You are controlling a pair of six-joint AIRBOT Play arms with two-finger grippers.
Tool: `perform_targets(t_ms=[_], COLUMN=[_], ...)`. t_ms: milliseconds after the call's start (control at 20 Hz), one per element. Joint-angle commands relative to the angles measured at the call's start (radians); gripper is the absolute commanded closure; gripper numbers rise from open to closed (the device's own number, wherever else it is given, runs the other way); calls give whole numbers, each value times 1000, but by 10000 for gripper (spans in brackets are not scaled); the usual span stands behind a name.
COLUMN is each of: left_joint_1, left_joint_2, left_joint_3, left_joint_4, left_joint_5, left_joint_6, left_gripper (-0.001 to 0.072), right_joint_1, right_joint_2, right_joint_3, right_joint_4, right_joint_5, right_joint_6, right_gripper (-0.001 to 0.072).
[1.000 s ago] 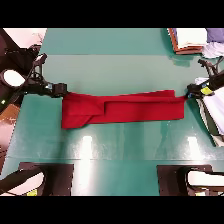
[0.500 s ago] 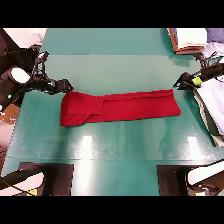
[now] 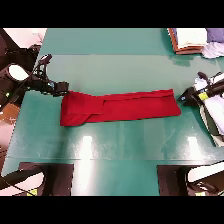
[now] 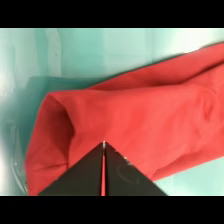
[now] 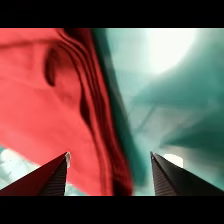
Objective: Fold the shirts.
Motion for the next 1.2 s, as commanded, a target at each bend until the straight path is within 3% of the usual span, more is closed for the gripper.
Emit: perform_targets(t_ms=[0,50,100,300,350,450,650,900,1150], left_joint_1=[0,0,-2,-83,-114,-160,-254,-438,-573], left_joint_2=[0,-2,-2,-5,-10,-35,-167,-395,-520], left_joint_3=[1,1,1,2,3,14,141,333,375], left_joint_4=[-19,-35,-48,-48,-48,-48,-94,-125,-168], left_joint_5=[-7,-6,-5,50,72,102,105,108,137], left_joint_6=[1,1,1,1,1,-8,-7,-10,-10], left_gripper=[681,681,681,682,682,682,682,682,682], right_joint_1=[12,30,54,114,117,117,125,187,272], right_joint_2=[-35,-41,-43,-42,-34,9,173,371,411], right_joint_3=[-58,-62,-61,-60,-60,-60,-60,-56,121], right_joint_4=[92,106,103,103,103,103,110,286,284], right_joint_5=[-21,-37,-53,-38,-26,-8,5,-28,-19], right_joint_6=[-62,-62,-62,-97,-96,-90,12,58,151], right_gripper=[126,130,193,606,644,693,692,693,692])
